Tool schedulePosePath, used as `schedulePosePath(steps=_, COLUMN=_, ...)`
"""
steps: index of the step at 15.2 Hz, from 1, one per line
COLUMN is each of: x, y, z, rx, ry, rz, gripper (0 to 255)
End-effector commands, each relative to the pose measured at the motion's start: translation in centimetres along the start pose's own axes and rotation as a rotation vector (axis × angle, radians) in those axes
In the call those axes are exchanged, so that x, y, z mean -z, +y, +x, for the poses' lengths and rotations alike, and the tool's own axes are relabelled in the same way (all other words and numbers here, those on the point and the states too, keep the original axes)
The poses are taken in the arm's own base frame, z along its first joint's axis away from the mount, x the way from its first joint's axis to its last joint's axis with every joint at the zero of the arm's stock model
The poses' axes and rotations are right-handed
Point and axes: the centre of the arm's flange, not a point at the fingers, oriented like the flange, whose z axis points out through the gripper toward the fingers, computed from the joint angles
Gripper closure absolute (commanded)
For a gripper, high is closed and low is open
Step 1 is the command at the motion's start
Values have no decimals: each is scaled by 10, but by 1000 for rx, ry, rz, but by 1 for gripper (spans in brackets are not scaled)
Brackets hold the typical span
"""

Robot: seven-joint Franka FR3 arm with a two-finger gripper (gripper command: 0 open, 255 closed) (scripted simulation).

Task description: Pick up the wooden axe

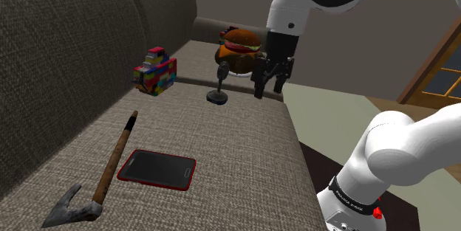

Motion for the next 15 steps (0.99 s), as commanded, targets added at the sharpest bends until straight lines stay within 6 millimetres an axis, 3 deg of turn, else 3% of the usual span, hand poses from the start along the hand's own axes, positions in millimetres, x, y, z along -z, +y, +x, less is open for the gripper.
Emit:
schedulePosePath(steps=1, x=-7, y=-26, z=7, rx=-45, ry=7, rz=0, gripper=0)
schedulePosePath(steps=8, x=-28, y=-113, z=33, rx=-188, ry=30, rz=-8, gripper=0)
schedulePosePath(steps=15, x=-49, y=-195, z=71, rx=-332, ry=53, rz=-16, gripper=0)
